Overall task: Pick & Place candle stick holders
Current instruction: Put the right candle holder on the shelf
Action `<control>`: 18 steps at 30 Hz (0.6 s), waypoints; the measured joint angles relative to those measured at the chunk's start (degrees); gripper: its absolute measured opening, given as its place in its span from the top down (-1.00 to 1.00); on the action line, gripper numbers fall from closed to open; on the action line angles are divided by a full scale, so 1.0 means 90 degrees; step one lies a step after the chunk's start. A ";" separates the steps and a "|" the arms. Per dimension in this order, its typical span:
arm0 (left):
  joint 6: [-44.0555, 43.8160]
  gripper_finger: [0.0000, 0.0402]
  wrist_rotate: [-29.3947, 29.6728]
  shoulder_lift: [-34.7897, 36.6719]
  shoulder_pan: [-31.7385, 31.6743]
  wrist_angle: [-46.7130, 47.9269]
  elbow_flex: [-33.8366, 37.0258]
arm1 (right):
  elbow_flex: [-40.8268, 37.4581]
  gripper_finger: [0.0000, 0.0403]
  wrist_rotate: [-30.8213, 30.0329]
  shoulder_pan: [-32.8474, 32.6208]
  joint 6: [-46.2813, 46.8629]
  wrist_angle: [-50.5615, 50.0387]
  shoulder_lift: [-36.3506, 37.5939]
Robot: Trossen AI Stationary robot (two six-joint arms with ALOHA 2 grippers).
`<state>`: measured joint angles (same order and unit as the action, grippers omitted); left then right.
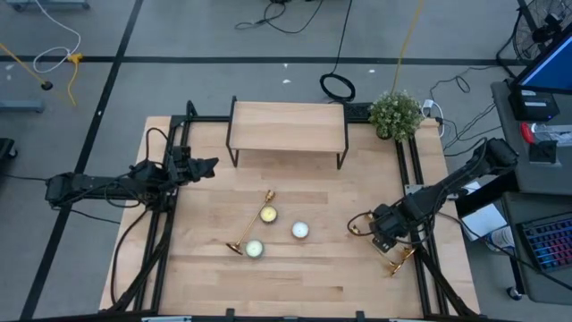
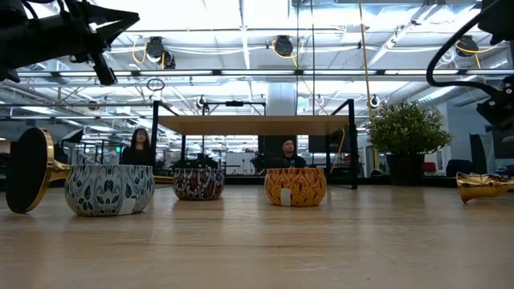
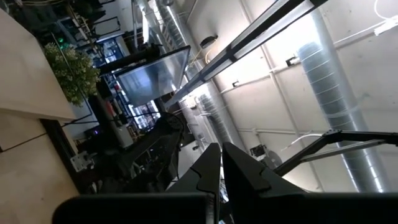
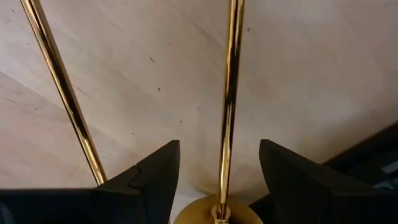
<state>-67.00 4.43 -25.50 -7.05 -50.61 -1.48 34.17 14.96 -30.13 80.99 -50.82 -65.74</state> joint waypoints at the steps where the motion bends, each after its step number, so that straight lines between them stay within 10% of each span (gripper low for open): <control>1: 0.0000 0.89 -0.0001 0.0000 0.0000 0.0000 0.0000 | -0.0007 -0.03 -0.0003 0.0000 0.0000 0.0005 -0.0001; 18: 0.0027 0.89 -0.0005 0.0000 0.0000 0.0044 0.0000 | -0.0007 0.53 -0.0171 0.0002 -0.0075 0.0315 -0.0002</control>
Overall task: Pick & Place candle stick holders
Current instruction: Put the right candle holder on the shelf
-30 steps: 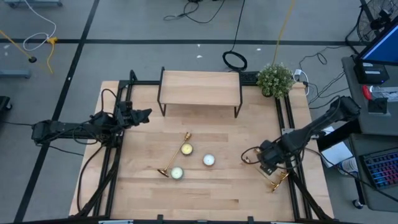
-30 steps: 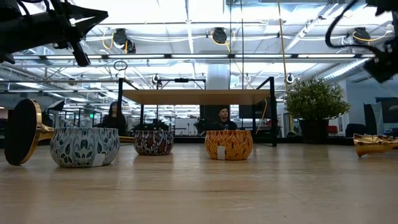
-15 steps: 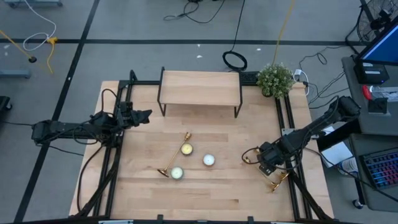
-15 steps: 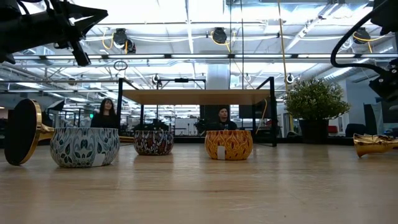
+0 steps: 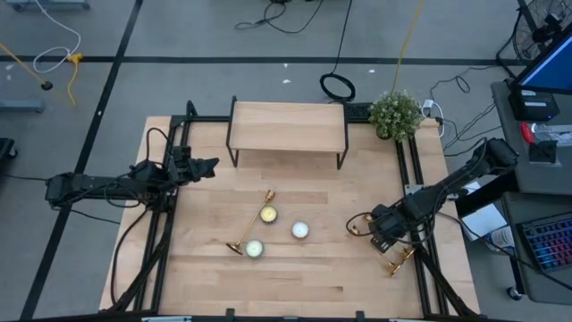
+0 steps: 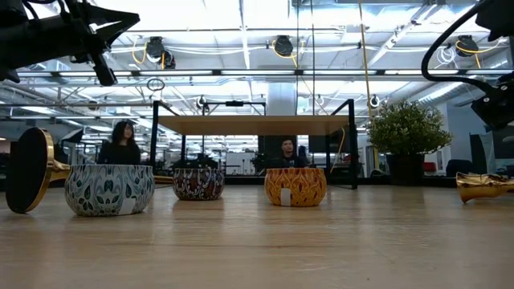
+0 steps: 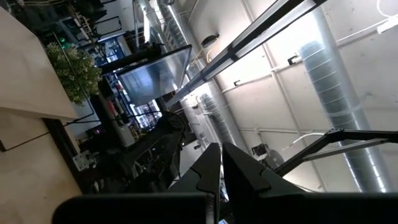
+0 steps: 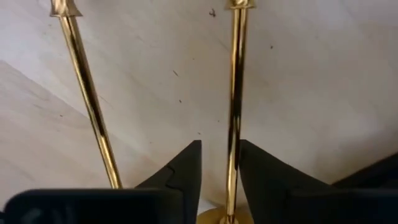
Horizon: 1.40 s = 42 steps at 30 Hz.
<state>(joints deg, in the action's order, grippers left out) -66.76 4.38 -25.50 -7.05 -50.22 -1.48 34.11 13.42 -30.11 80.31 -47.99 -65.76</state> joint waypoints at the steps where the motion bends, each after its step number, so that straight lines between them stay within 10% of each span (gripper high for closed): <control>1: 0.0002 0.89 0.0000 0.0000 0.0000 0.0000 0.0000 | -0.0002 0.56 -0.0001 0.0000 0.0000 -0.0012 -0.0002; 24: 0.0007 0.89 -0.0128 0.0000 0.0005 0.0124 -0.0002 | 0.0003 0.94 0.0045 0.0053 0.0091 0.0034 -0.0007; 42: 0.0070 0.89 0.0024 0.0000 0.0000 0.0287 -0.0002 | 0.3103 0.94 -0.3565 0.1276 -0.2022 -0.1001 0.0343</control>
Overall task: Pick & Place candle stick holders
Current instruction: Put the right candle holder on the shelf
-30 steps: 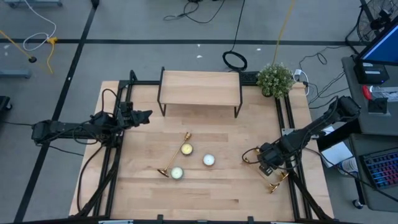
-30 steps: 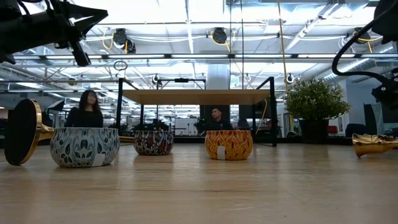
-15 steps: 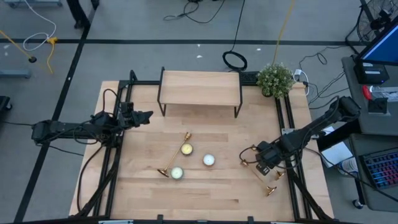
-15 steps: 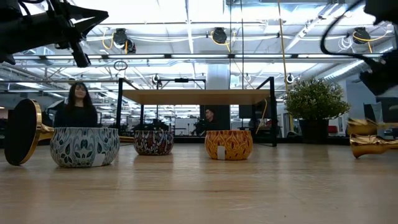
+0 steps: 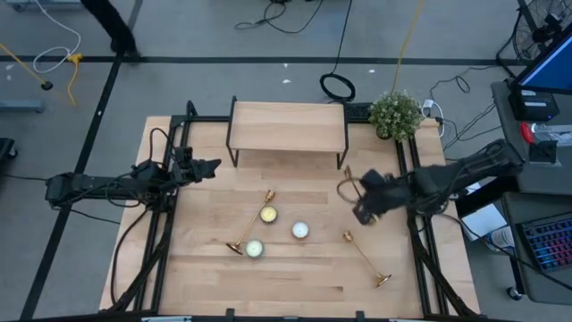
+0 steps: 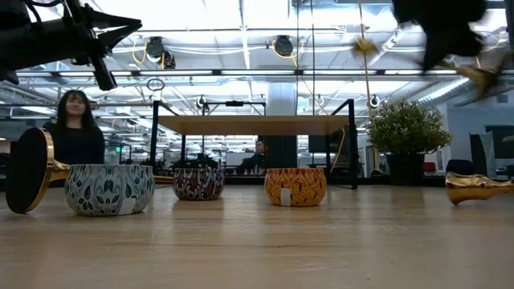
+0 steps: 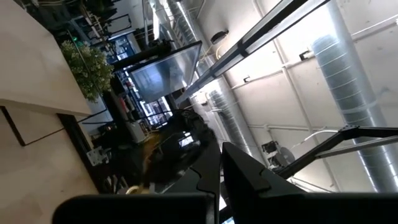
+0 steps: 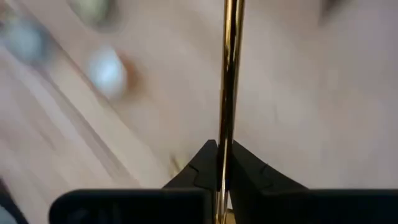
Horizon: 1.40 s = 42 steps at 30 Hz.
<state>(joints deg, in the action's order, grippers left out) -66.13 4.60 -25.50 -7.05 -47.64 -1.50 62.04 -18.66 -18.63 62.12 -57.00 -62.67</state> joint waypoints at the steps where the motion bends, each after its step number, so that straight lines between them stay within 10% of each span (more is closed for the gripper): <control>1: 0.0000 0.89 0.0003 0.0002 0.0000 0.0000 0.0000 | 0.0249 0.94 -0.0372 0.0061 -0.0325 0.0192 0.0056; 10: -0.0053 0.89 0.0161 0.0002 0.0000 -0.0058 0.0000 | 0.1115 0.94 -0.2250 0.0523 -0.4637 0.4167 0.0648; 21: 0.0065 0.89 0.0278 0.0002 0.0005 -0.0067 0.0000 | 0.0893 0.94 -0.2291 0.2006 -0.5699 0.7452 0.0570; 42: 0.0172 0.89 0.0653 0.0002 0.0000 -0.0063 0.0000 | 0.1332 0.94 -0.2875 0.4424 -0.5573 0.6910 -0.2372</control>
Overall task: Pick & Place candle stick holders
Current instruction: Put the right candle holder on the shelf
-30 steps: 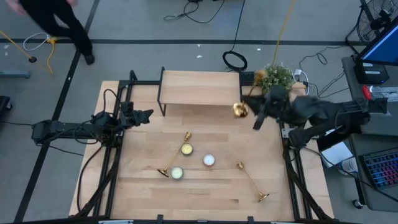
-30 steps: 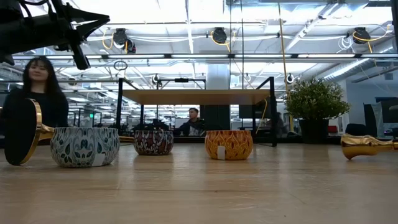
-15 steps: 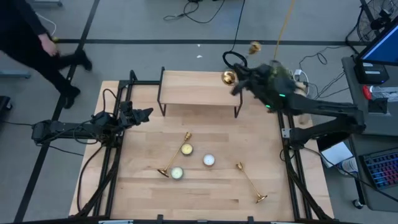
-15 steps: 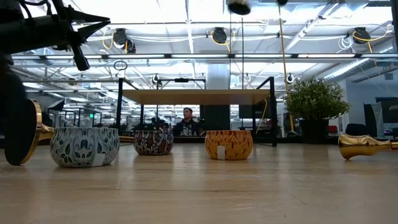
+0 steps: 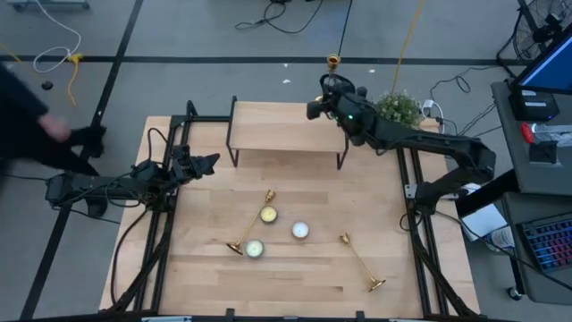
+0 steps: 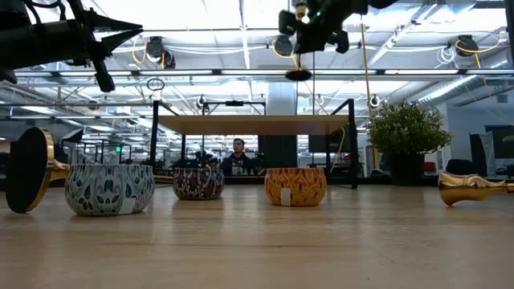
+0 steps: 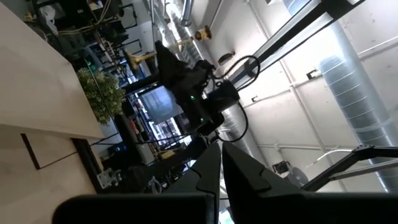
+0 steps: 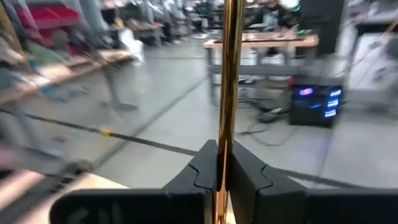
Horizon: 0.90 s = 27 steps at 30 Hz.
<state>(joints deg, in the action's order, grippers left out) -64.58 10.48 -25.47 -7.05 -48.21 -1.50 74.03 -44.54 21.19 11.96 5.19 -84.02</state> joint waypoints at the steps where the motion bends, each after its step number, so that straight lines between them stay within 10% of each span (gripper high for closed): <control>1: 0.0000 0.89 0.0000 0.0000 0.0000 -0.0002 0.0000 | 0.0062 0.94 -0.0184 0.0027 -0.0128 -0.0183 -0.0066; 10: -0.0015 0.89 -0.0002 0.0000 0.0000 0.0005 0.0000 | 0.0198 0.94 -0.1407 0.0278 0.0632 -0.0408 -0.0429; 27: 0.0092 0.89 -0.0005 -0.0002 0.0000 0.0353 0.0000 | 0.0198 0.95 -0.1192 0.0606 0.1070 0.0079 -0.1421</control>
<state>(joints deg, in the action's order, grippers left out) -63.75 10.44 -25.50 -7.05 -45.03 -1.50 75.81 -55.27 26.65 21.60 5.90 -96.81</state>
